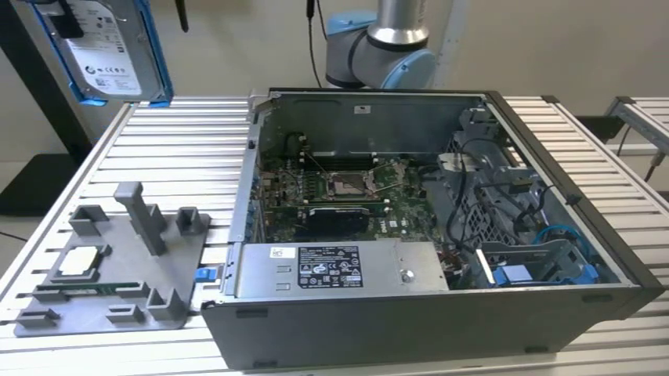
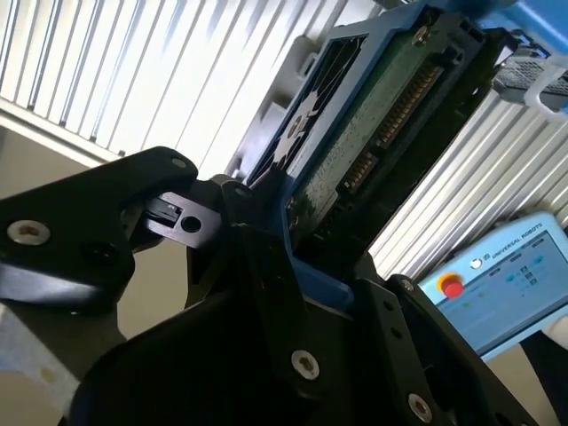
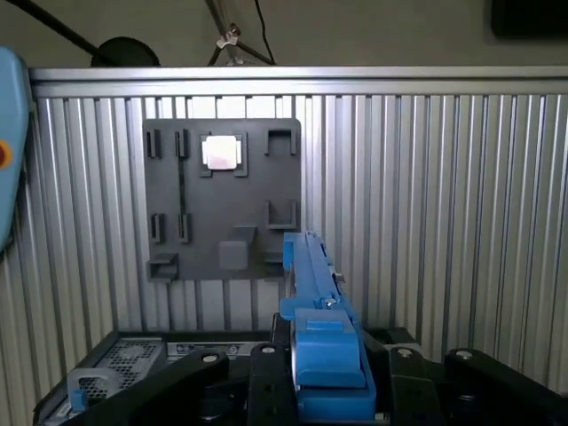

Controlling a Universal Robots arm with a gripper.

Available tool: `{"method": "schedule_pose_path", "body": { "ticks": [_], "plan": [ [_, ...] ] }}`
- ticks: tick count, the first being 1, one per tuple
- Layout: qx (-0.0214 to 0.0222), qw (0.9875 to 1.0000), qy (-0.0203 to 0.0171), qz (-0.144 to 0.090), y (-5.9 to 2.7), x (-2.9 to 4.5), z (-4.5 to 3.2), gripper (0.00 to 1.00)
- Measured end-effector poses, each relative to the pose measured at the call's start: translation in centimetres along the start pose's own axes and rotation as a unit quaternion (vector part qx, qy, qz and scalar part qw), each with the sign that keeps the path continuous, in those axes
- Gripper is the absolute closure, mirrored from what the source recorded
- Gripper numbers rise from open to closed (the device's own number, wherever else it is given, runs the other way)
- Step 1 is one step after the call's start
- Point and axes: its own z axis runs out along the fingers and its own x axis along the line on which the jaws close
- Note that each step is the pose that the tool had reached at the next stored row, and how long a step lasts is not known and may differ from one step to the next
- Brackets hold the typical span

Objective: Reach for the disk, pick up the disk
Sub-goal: 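Pick up the disk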

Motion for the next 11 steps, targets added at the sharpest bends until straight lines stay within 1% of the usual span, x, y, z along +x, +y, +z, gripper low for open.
{"method": "schedule_pose_path", "body": {
  "ticks": [11],
  "plan": [
    [-0.0024, 1.0, 0.0, 0.0, -4.9, -0.15, 0.33, 1.0]
  ]
}}
